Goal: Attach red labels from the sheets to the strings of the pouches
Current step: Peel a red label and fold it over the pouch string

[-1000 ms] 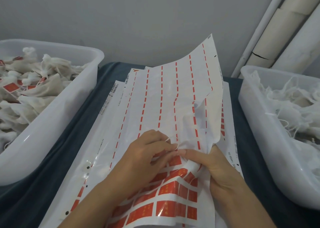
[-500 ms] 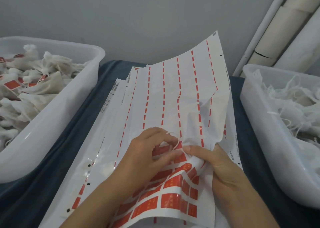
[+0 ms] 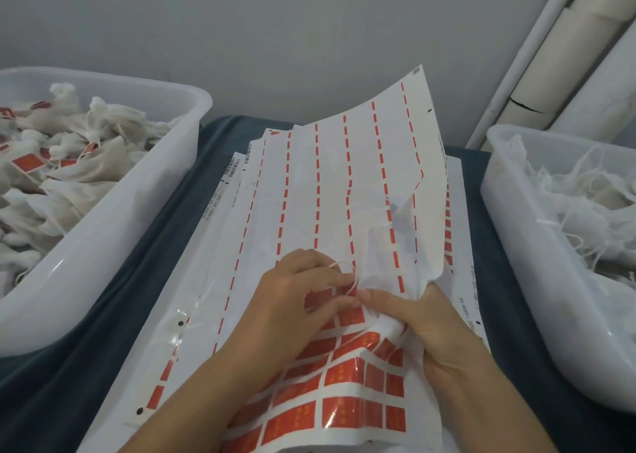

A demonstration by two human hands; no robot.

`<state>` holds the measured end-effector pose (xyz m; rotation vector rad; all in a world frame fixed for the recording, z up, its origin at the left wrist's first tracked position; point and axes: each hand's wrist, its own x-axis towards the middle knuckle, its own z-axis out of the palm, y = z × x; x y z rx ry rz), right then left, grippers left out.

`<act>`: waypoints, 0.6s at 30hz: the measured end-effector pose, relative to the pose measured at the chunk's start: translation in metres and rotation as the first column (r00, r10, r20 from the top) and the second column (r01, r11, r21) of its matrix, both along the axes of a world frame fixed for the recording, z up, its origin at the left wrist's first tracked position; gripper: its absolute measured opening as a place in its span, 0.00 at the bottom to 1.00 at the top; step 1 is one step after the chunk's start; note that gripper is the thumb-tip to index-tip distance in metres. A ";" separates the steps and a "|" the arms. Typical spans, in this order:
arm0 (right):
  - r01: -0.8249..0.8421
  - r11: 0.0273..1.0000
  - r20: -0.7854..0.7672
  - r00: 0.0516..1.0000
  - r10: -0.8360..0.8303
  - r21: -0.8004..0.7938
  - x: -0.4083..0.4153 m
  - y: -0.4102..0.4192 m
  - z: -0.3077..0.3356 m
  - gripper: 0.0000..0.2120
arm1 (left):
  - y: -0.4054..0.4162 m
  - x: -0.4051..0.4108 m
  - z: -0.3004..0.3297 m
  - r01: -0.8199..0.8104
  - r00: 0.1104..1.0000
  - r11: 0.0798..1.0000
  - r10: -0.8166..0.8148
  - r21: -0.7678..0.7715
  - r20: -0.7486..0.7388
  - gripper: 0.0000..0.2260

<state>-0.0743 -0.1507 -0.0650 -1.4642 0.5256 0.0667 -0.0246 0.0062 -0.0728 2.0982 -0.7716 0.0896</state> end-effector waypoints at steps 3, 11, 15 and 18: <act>-0.007 0.996 0.030 1.000 0.004 0.093 -0.003 0.003 0.003 0.25 | 0.002 0.001 0.005 -0.007 0.998 0.997 0.002 -0.073 -0.062 0.10; -0.012 0.968 0.026 1.000 0.006 0.252 -0.006 0.005 0.001 0.26 | 0.001 -0.001 0.010 0.030 0.992 0.985 -0.049 -0.168 -0.115 0.08; -0.030 0.967 0.052 0.998 0.017 0.252 -0.006 0.004 0.001 0.26 | 0.001 -0.002 0.011 0.044 0.990 0.976 -0.072 -0.213 -0.124 0.07; -0.025 0.977 0.088 0.996 0.006 0.211 -0.004 0.004 0.000 0.25 | 0.002 -0.002 0.012 0.052 0.987 0.971 -0.085 -0.235 -0.136 0.07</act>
